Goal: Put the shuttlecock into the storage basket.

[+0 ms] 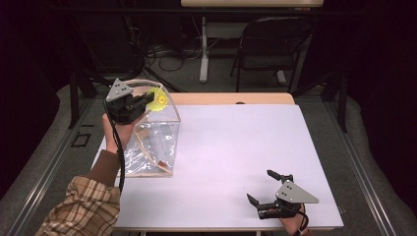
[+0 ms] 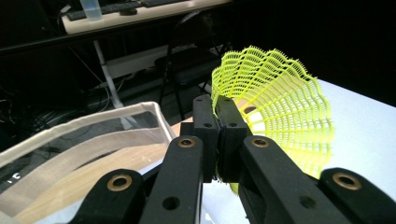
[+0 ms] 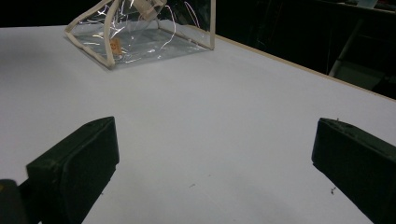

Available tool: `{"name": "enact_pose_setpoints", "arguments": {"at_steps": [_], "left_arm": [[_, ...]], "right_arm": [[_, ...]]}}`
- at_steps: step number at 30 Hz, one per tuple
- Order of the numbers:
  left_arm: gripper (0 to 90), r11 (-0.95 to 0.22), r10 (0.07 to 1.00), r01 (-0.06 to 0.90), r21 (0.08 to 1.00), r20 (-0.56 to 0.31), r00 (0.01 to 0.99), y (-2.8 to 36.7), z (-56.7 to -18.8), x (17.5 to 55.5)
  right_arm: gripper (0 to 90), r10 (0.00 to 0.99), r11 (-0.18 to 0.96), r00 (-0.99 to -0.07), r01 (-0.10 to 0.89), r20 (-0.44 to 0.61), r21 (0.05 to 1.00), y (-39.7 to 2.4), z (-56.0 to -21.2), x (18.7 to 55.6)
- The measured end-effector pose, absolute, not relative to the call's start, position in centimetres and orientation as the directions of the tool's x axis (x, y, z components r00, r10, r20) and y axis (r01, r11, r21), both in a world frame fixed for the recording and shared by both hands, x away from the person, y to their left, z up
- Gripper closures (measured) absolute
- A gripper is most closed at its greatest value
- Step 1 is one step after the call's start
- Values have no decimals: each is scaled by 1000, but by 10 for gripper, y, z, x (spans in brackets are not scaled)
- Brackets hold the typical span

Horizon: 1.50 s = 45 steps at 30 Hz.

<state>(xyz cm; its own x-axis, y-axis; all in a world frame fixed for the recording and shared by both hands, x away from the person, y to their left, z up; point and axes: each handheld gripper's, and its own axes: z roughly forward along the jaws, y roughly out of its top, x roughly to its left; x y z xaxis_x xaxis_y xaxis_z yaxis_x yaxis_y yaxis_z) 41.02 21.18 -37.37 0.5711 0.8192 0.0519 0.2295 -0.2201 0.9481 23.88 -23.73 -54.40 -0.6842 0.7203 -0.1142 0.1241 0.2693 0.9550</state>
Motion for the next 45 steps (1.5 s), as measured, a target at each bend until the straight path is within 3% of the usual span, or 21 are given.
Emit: {"name": "enact_pose_setpoints", "arguments": {"at_steps": [45], "left_arm": [[892,-188,882,223,957,64,467,244,-349,426]], "right_arm": [[2,721,268,-683,117,-118,956,-237,-544,238]]}}
